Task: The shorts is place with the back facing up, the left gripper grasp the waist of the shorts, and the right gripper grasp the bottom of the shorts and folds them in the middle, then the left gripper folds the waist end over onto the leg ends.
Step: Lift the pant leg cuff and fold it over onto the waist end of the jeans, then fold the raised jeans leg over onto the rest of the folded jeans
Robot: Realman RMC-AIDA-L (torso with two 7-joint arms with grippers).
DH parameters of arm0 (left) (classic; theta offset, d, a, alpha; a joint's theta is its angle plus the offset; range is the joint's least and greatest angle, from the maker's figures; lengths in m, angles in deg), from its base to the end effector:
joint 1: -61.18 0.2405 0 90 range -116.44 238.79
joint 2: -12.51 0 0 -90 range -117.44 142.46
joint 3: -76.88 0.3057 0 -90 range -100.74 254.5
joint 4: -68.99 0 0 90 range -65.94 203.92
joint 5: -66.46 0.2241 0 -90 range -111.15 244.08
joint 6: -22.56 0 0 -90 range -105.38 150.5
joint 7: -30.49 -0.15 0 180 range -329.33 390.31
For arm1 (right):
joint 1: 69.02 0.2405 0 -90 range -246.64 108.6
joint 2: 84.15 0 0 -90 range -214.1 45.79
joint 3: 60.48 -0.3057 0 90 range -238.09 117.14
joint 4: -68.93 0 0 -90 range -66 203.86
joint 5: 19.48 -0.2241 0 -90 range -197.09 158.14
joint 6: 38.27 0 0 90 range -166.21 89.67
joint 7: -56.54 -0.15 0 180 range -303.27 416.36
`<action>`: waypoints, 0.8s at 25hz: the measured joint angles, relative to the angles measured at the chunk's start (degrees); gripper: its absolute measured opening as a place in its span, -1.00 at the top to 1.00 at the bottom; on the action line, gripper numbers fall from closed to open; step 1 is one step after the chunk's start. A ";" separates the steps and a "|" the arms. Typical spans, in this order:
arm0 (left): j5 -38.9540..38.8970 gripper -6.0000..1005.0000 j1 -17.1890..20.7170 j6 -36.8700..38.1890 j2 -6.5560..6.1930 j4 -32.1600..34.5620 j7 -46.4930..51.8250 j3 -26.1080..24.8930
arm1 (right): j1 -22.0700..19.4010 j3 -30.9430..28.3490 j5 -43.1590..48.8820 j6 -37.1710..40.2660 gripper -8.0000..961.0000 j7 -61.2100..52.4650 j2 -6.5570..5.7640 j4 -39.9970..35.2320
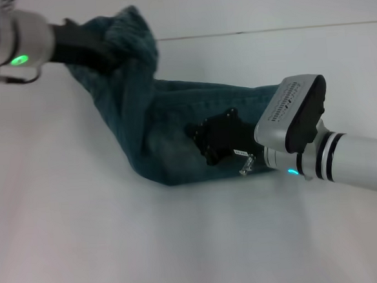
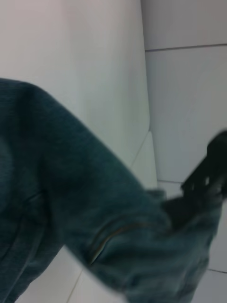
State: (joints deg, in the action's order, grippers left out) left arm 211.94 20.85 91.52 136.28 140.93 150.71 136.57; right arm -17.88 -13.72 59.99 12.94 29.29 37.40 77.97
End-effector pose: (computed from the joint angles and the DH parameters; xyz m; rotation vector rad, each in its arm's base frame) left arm -0.1841 0.4676 0.0006 -2.4621 -0.4680 0.0301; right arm 0.2543 0.4076 -0.1738 -2.5183 0.3513 0.4816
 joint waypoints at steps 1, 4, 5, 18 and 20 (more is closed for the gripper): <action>0.88 0.64 -1.28 0.27 0.02 -0.20 1.73 1.49 | 0.17 -0.01 0.02 -0.05 0.99 -0.10 0.00 0.01; 4.08 0.66 -5.24 0.82 0.05 -0.83 7.12 5.36 | 0.60 0.11 0.50 -0.24 0.99 -0.28 0.00 -0.13; 5.18 0.66 -6.41 0.90 0.08 -1.15 8.76 6.48 | 0.66 0.11 0.85 -0.25 0.99 -0.34 0.00 -0.20; 9.71 0.66 -14.98 0.96 0.43 -6.67 17.54 13.37 | -10.92 2.53 9.92 12.35 0.99 -14.23 -1.39 -14.72; 9.50 0.66 -15.04 0.96 0.54 -5.94 19.02 15.53 | -14.54 2.88 10.20 14.16 0.99 -16.64 -1.31 -19.51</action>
State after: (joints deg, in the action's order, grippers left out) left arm 221.43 5.81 92.48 136.81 134.99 169.73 152.10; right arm -32.42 -10.83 70.19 27.10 12.65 36.09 58.46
